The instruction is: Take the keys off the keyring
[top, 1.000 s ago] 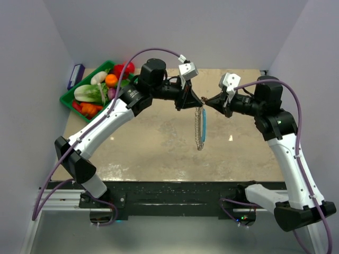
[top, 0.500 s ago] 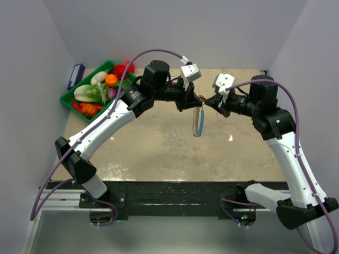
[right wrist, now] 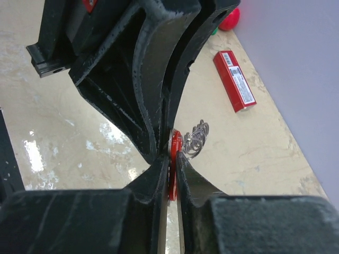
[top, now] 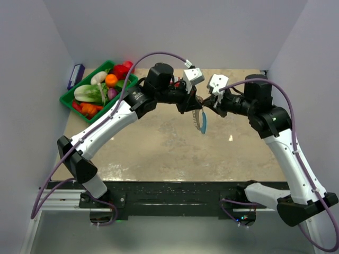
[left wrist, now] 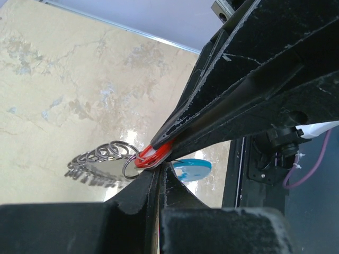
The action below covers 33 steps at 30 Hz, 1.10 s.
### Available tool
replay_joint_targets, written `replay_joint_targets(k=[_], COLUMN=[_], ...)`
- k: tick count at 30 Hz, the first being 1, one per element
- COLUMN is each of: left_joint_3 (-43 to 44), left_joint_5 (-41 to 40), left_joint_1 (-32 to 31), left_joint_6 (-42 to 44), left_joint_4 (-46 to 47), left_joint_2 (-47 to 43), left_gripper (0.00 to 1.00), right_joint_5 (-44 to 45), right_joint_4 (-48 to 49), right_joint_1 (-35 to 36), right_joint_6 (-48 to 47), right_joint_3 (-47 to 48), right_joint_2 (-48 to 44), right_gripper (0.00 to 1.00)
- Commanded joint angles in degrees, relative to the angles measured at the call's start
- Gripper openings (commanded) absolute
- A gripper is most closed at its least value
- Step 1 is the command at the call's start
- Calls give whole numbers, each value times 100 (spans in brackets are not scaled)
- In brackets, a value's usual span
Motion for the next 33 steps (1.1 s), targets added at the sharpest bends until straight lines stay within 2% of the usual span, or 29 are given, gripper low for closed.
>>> replay_joint_targets(k=[1, 7, 17, 28, 33], left_joint_3=[266, 266, 213, 248, 274], left_joint_5=[20, 169, 749, 1092, 1365], left_joint_1=[-82, -82, -170, -214, -232], left_joint_6=[154, 154, 699, 1191, 1551], left_joint_4=[186, 142, -121, -446, -710], left_joint_2=[-4, -30, -162, -338, -443], left_gripper=[0, 0, 0, 0, 0], right_joint_5=[153, 373, 672, 1085, 734], right_joint_4=[264, 547, 539, 696, 670], right_joint_1=[53, 53, 52, -9, -237], right_joint_6=[65, 136, 154, 584, 699], right_joint_3=[158, 87, 174, 113, 130], right_joint_2=[-89, -222, -143, -55, -11], right_gripper=[0, 0, 0, 0, 0])
